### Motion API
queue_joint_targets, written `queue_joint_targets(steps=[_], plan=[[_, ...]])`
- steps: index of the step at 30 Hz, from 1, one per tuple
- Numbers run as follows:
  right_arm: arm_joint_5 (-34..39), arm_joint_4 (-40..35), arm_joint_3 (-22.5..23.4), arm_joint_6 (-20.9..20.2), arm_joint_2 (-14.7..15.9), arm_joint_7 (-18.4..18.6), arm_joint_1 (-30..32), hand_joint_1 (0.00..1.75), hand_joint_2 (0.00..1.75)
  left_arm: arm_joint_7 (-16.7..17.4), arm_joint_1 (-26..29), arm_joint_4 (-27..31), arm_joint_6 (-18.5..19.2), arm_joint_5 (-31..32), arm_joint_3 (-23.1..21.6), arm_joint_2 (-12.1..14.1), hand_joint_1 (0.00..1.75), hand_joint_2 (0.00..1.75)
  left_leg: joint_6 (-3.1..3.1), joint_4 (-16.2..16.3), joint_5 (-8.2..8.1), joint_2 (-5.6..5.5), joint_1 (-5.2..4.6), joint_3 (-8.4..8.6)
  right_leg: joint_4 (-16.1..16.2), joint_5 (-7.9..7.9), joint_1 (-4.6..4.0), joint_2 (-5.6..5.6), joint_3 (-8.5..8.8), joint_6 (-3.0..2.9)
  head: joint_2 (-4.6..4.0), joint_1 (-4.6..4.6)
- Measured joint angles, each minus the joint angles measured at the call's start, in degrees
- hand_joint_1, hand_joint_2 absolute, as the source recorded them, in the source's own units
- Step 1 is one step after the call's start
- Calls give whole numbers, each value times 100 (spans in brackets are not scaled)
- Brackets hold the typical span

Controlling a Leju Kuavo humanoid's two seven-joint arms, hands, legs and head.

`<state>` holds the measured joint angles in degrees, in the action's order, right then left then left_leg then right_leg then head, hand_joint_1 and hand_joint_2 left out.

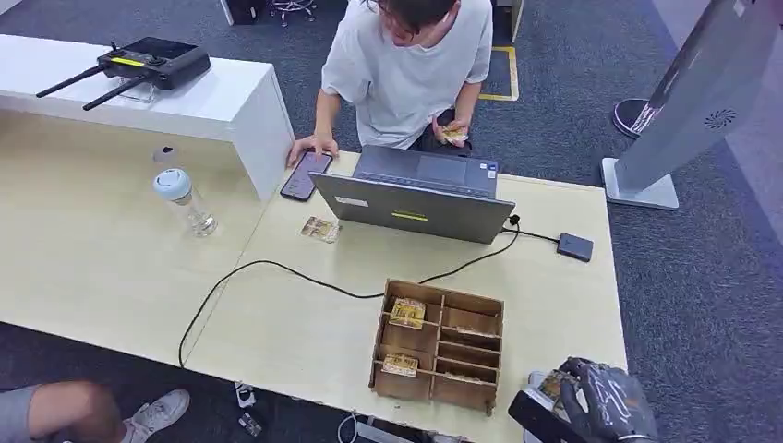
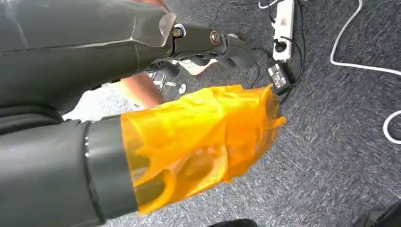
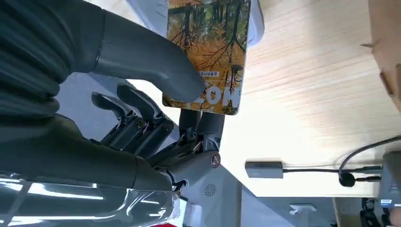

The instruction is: Pass the card to the sensor for recognition and then transmit it.

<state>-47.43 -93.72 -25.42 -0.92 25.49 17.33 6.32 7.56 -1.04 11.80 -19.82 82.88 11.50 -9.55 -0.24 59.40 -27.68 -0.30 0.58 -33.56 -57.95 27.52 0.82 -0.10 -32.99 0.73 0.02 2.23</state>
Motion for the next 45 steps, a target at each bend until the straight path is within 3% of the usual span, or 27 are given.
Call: queue_joint_targets(steps=[19,39,42,45], plan=[[-533,319,-157,-212,-387,26,-117,175,175,63,6,0,-2,-92,2,-4,0,0,0,0,0,0,0,0,0,0,0,0,0,0,0,0],[-616,407,-214,-267,-529,2,-126,175,175,68,23,0,-11,-127,2,-4,0,0,0,0,0,0,0,0,0,0,0,0,0,0,0,0],[-801,407,-212,-133,-575,66,-124,175,175,70,24,0,-11,-144,2,-7,0,0,0,0,0,0,0,0,0,0,0,0,0,0,0,0],[-1636,396,-206,330,-726,287,-123,175,175,81,27,0,-9,-160,7,-9,0,0,0,0,0,1,1,1,0,0,-1,1,0,0,0,0]])
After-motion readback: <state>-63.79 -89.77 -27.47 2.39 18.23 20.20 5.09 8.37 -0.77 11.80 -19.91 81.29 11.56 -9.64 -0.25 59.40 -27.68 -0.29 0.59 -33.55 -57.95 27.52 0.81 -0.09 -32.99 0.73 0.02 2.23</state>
